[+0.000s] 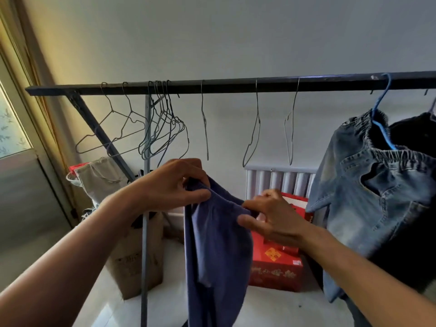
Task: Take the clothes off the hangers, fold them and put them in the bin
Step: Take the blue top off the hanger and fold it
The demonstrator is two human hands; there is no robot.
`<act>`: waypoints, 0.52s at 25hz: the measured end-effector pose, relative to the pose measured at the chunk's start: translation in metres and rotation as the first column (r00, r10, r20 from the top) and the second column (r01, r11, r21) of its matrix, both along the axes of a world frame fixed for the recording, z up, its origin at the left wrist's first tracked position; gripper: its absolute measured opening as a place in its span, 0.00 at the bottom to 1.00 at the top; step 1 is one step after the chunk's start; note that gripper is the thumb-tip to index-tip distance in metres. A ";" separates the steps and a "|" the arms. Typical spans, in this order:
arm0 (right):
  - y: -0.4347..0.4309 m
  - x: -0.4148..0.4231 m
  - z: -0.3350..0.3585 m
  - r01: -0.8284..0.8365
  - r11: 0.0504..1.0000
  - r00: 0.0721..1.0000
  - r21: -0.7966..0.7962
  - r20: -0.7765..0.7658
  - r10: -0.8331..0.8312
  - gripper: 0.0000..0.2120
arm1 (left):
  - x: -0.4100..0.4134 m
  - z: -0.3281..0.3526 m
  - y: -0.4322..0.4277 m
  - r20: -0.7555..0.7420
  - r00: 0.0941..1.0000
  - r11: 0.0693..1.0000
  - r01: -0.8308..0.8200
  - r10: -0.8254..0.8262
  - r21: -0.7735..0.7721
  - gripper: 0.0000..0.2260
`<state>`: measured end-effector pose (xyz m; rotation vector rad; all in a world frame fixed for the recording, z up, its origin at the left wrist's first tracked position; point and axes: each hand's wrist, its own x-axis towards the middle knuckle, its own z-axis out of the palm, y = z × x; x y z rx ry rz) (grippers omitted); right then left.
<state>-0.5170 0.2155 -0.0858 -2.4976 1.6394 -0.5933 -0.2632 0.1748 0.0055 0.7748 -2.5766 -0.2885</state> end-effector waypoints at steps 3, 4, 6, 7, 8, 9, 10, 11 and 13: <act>-0.008 -0.012 -0.003 0.062 0.994 0.998 -0.085 -0.009 -0.063 0.16 | 0.026 -0.003 0.000 0.051 0.997 0.998 -0.065 0.064 0.019 0.08; -0.008 -0.012 0.003 0.060 0.986 0.998 -0.157 0.015 -0.059 0.19 | 0.034 -0.005 0.000 0.063 0.994 0.996 -0.090 0.089 0.008 0.10; -0.007 -0.008 0.018 0.081 0.956 0.996 -0.281 0.047 -0.071 0.23 | 0.048 -0.008 -0.002 0.076 0.985 0.988 -0.149 0.152 -0.041 0.16; -0.005 -0.002 0.026 0.105 0.937 0.994 -0.332 0.051 -0.093 0.22 | 0.052 -0.008 -0.002 0.069 0.981 0.982 -0.179 0.183 -0.062 0.18; -0.003 0.003 0.032 0.130 0.919 0.991 -0.373 0.046 -0.122 0.21 | 0.056 -0.009 -0.003 0.055 0.975 0.974 -0.211 0.215 -0.077 0.18; -0.002 0.008 0.036 0.146 0.900 0.989 -0.410 0.035 -0.145 0.20 | 0.057 -0.008 -0.002 0.036 0.970 0.968 -0.238 0.242 -0.082 0.17; 0.000 0.013 0.039 0.160 0.881 0.986 -0.445 0.025 -0.167 0.18 | 0.058 -0.007 -0.001 0.017 0.966 0.963 -0.256 0.258 -0.079 0.15; 0.002 0.018 0.042 0.176 0.863 0.982 -0.474 0.018 -0.190 0.17 | 0.058 -0.006 -0.001 0.002 0.964 0.962 -0.264 0.264 -0.077 0.14; 0.007 0.026 0.050 0.212 0.839 0.970 -0.502 0.002 -0.243 0.15 | 0.059 -0.003 0.001 -0.028 0.960 0.956 -0.280 0.279 -0.084 0.13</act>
